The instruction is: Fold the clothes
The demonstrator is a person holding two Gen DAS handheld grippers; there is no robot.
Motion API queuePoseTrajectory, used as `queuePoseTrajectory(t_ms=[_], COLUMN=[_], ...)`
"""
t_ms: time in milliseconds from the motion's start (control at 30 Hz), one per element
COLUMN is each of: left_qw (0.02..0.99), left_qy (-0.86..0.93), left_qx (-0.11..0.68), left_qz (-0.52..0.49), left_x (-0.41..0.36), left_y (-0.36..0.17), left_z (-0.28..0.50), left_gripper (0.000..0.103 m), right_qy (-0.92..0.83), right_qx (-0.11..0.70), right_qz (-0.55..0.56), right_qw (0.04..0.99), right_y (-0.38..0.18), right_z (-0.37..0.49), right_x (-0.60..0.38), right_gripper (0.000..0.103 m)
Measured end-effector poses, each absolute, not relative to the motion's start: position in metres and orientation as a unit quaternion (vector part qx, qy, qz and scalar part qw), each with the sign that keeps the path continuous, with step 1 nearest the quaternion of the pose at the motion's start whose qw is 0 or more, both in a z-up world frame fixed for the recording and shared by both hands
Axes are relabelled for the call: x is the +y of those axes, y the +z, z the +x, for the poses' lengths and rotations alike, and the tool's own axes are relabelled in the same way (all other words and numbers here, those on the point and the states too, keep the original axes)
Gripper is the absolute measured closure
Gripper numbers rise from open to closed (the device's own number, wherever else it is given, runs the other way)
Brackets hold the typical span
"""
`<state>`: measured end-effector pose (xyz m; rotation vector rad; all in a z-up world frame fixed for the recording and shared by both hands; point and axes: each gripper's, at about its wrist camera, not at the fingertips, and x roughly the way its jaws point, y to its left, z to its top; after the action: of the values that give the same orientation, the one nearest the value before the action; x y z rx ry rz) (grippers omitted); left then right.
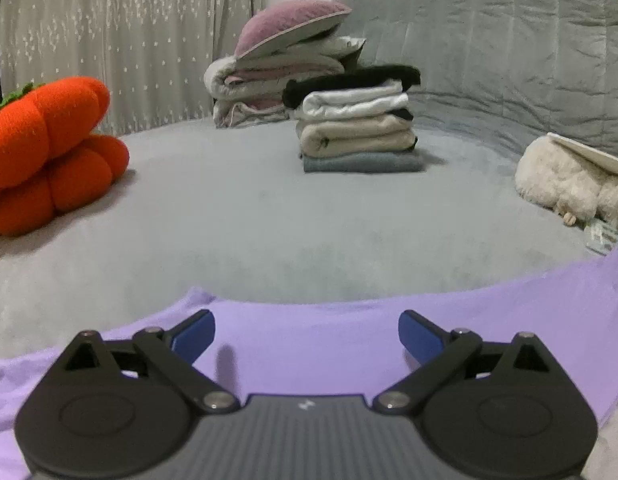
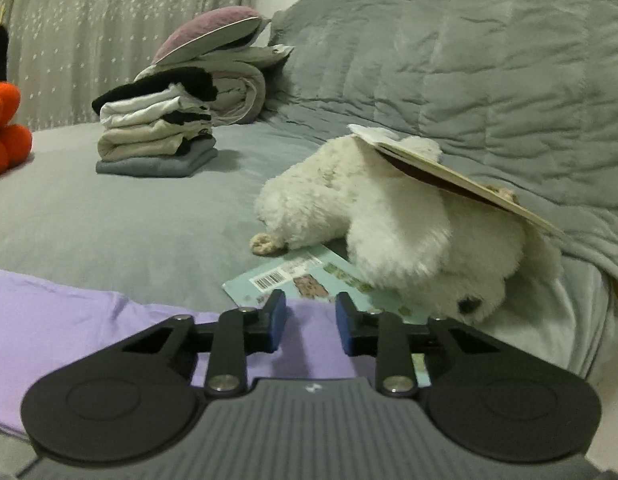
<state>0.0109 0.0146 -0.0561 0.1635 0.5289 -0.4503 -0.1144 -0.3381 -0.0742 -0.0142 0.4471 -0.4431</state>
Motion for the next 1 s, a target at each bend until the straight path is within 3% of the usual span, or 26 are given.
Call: queuePoseTrajectory(t_ms=[100,400,500,600,700,1000], left_qw=[0.934,0.929,0.930,0.929,0.928,0.927], left_qy=[-0.217,-0.215,-0.216,-0.222,-0.230,-0.248], left_qx=[0.272,0.288,0.287,0.283,0.279,0.263], left_qz=[0.079,0.084,0.085,0.087,0.089,0.096], left_x=[0.014,0.012,0.011,0.010,0.009,0.006], left_y=[-0.060,-0.064,-0.063,-0.061,-0.058,-0.049], left_z=[0.014,0.017,0.016,0.014,0.011,-0.003], left_gripper=[0.004,0.004,0.004,0.004,0.004,0.004], right_qy=[-0.228,-0.261,-0.267,-0.272,-0.268,-0.257], right_qx=[0.222,0.230,0.223,0.215,0.214,0.241], right_qz=[-0.025,-0.074,-0.047,0.004,0.054,0.081], right_qw=[0.948,0.935,0.936,0.938,0.938,0.932], right_y=[-0.077,-0.086,-0.078,-0.066,-0.058,-0.064], right_z=[-0.112,-0.106,-0.113,-0.128,-0.145,-0.164], right_x=[-0.337,-0.342,-0.345,-0.355,-0.364,-0.349], right_gripper=[0.103,0.103,0.089,0.084,0.062,0.062])
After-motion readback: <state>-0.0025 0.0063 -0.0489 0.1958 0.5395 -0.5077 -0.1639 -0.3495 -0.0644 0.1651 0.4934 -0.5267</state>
